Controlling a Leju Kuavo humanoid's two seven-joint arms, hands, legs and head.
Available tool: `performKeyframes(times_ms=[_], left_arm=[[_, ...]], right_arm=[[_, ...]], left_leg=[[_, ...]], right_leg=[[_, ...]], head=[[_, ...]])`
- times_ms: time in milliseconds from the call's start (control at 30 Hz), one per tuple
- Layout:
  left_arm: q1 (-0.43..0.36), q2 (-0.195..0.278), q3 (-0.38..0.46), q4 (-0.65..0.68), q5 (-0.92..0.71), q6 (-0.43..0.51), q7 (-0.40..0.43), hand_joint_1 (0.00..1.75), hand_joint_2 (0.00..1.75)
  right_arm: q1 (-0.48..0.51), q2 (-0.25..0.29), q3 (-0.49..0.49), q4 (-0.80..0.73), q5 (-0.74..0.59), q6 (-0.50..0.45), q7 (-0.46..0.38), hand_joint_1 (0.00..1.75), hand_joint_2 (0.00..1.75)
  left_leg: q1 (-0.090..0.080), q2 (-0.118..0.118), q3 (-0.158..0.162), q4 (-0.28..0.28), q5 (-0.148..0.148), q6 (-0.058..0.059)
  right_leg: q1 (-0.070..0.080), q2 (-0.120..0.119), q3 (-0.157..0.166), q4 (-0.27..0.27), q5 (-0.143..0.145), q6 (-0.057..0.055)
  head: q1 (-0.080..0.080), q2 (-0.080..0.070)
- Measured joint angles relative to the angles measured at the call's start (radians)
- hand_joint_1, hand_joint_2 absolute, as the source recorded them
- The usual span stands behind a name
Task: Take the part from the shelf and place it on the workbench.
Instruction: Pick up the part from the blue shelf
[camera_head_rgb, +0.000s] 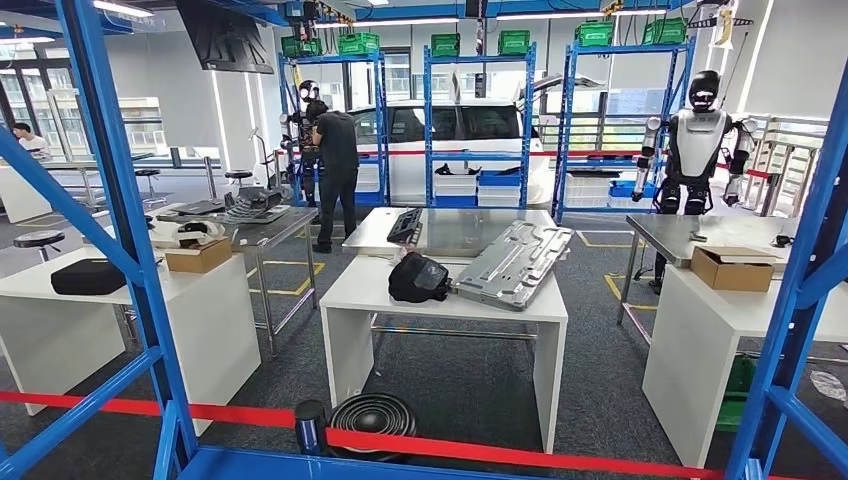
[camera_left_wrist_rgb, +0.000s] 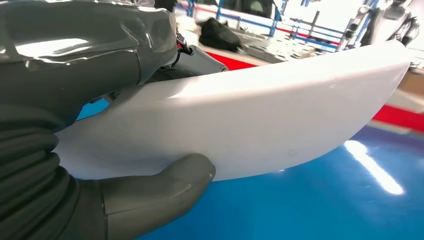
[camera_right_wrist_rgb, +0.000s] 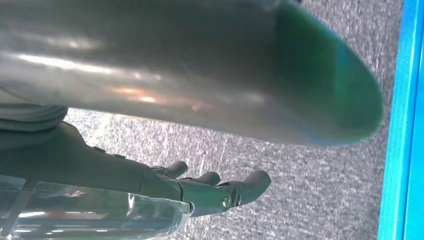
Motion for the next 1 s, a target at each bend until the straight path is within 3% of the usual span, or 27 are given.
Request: performKeyframes(times_ms=[67, 133, 200, 267, 300, 333, 367, 433, 467, 500, 567, 633, 700, 767, 800, 833, 867, 933, 1000], left_arm=[[0.009, -0.003, 0.007, -0.030, 0.027, -0.011, -0.005, 1.75, 1.75], [0.020, -0.005, 0.013, -0.056, 0.046, -0.017, -0.009, 1.75, 1.75], [0.029, -0.009, 0.020, -0.081, 0.065, -0.020, -0.014, 1.75, 1.75], [0.040, -0.013, 0.023, -0.105, 0.080, -0.019, -0.020, 1.75, 1.75], [0.047, -0.015, 0.024, -0.118, 0.086, -0.017, -0.023, 1.75, 1.75], [0.052, -0.017, 0.025, -0.132, 0.092, -0.013, -0.026, 1.75, 1.75], [0.056, -0.019, 0.027, -0.147, 0.097, -0.008, -0.028, 1.75, 1.75], [0.059, -0.022, 0.035, -0.185, 0.105, 0.004, -0.033, 1.75, 1.75], [0.059, -0.024, 0.039, -0.204, 0.108, 0.010, -0.034, 1.75, 1.75], [0.059, -0.025, 0.042, -0.223, 0.111, 0.013, -0.034, 1.75, 1.75], [0.059, -0.028, 0.046, -0.253, 0.118, 0.015, -0.034, 1.75, 1.75], [0.061, -0.030, 0.050, -0.276, 0.127, 0.016, -0.036, 1.75, 1.75], [0.063, -0.036, 0.053, -0.297, 0.138, 0.020, -0.039, 1.75, 1.75], [0.071, -0.043, 0.054, -0.321, 0.150, 0.025, -0.040, 1.75, 1.75], [0.078, -0.047, 0.054, -0.334, 0.157, 0.026, -0.040, 1.75, 1.75], [0.085, -0.050, 0.055, -0.348, 0.164, 0.027, -0.040, 1.75, 1.75], [0.093, -0.053, 0.057, -0.363, 0.172, 0.028, -0.040, 1.75, 1.75], [0.105, -0.061, 0.064, -0.396, 0.185, 0.032, -0.041, 1.75, 1.75], [0.117, -0.069, 0.075, -0.428, 0.196, 0.038, -0.042, 1.75, 1.75]], right_arm=[[0.000, -0.003, 0.001, -0.009, 0.000, -0.003, 0.002, 0.00, 0.00], [0.000, -0.004, 0.001, -0.015, -0.001, -0.004, 0.002, 0.00, 0.00], [0.000, -0.004, 0.002, -0.020, -0.001, -0.005, 0.002, 0.00, 0.00], [0.001, -0.004, 0.002, -0.022, -0.002, -0.006, 0.002, 0.00, 0.00], [0.001, -0.003, 0.002, -0.023, -0.002, -0.007, 0.002, 0.00, 0.00], [0.001, -0.002, 0.001, -0.023, -0.002, -0.008, 0.002, 0.00, 0.00], [0.001, 0.000, 0.001, -0.023, -0.002, -0.009, 0.002, 0.00, 0.00], [0.000, 0.005, 0.001, -0.024, -0.002, -0.011, 0.002, 0.00, 0.00], [-0.001, 0.008, 0.001, -0.025, -0.002, -0.012, 0.003, 0.00, 0.00], [-0.001, 0.011, 0.001, -0.025, -0.002, -0.013, 0.003, 0.00, 0.00], [-0.001, 0.015, 0.001, -0.026, -0.002, -0.014, 0.004, 0.00, 0.00], [0.000, 0.018, 0.000, -0.026, -0.002, -0.013, 0.005, 0.00, 0.00], [0.000, 0.018, 0.000, -0.025, -0.002, -0.011, 0.005, 0.00, 0.00], [0.001, 0.018, 0.000, -0.025, -0.002, -0.009, 0.005, 0.00, 0.00], [0.001, 0.018, 0.000, -0.025, -0.002, -0.009, 0.005, 0.00, 0.00], [0.002, 0.018, -0.001, -0.025, -0.002, -0.009, 0.005, 0.00, 0.00], [0.002, 0.018, -0.002, -0.026, -0.002, -0.010, 0.004, 0.00, 0.00], [0.002, 0.018, -0.003, -0.026, -0.002, -0.013, 0.004, 0.00, 0.00], [0.002, 0.019, -0.004, -0.027, -0.002, -0.016, 0.003, 0.00, 0.00]], left_leg=[[0.001, 0.000, -0.004, 0.005, -0.002, -0.007], [0.006, 0.000, -0.013, 0.022, -0.015, -0.016], [0.011, 0.001, -0.055, 0.109, -0.067, -0.027], [0.016, 0.001, -0.120, 0.244, -0.126, -0.036], [0.017, 0.001, -0.141, 0.287, -0.136, -0.037], [0.018, 0.001, -0.145, 0.293, -0.127, -0.036], [0.018, 0.001, -0.130, 0.258, -0.100, -0.033], [0.015, 0.000, -0.064, 0.122, -0.034, -0.019], [0.011, 0.001, -0.036, 0.063, -0.014, -0.011], [0.008, 0.001, -0.019, 0.028, -0.007, -0.005], [0.002, 0.002, -0.014, 0.010, -0.009, 0.001], [0.006, 0.003, -0.002, -0.011, 0.002, 0.009], [0.011, 0.006, 0.011, -0.032, 0.015, 0.019], [0.008, 0.007, 0.010, -0.034, 0.018, 0.023], [0.007, 0.007, 0.009, -0.034, 0.018, 0.023], [0.007, 0.007, 0.009, -0.033, 0.018, 0.023], [0.007, 0.006, 0.009, -0.031, 0.017, 0.022], [0.009, 0.004, 0.006, -0.019, 0.011, 0.013], [0.006, 0.003, -0.002, 0.000, 0.000, 0.001]], right_leg=[[0.003, 0.002, 0.001, -0.004, 0.001, -0.017], [0.001, 0.002, 0.001, -0.006, 0.005, -0.026], [-0.002, 0.003, 0.001, -0.007, 0.006, -0.032], [0.000, 0.003, -0.001, -0.006, 0.006, -0.034], [0.001, 0.003, -0.002, -0.006, 0.006, -0.034], [0.002, 0.004, -0.002, -0.006, 0.006, -0.034], [0.003, 0.004, -0.001, -0.006, 0.006, -0.034], [0.006, 0.006, 0.001, -0.006, 0.006, -0.034], [0.008, 0.006, 0.000, -0.007, 0.006, -0.033], [0.009, 0.006, -0.001, -0.007, 0.007, -0.032], [0.009, 0.006, -0.003, -0.010, 0.009, -0.024], [0.009, 0.004, -0.007, -0.005, 0.005, -0.016], [0.010, 0.003, -0.039, 0.064, -0.030, -0.019], [0.009, 0.003, -0.102, 0.195, -0.082, -0.023], [0.008, 0.003, -0.127, 0.245, -0.097, -0.021], [0.007, 0.003, -0.136, 0.262, -0.097, -0.015], [0.006, 0.002, -0.124, 0.236, -0.081, -0.005], [0.002, 0.000, -0.060, 0.103, -0.029, 0.012], [0.001, 0.000, -0.012, 0.008, 0.001, 0.006]], head=[[-0.002, 0.000], [-0.004, 0.000], [-0.006, 0.000], [-0.008, 0.000], [-0.008, 0.000], [-0.008, 0.000], [-0.009, 0.000], [-0.009, 0.000], [-0.009, 0.000], [-0.008, 0.000], [-0.009, 0.000], [-0.009, 0.000], [-0.006, 0.000], [-0.003, 0.000], [-0.002, 0.000], [-0.002, 0.000], [-0.001, 0.000], [0.001, 0.000], [0.001, 0.000]])
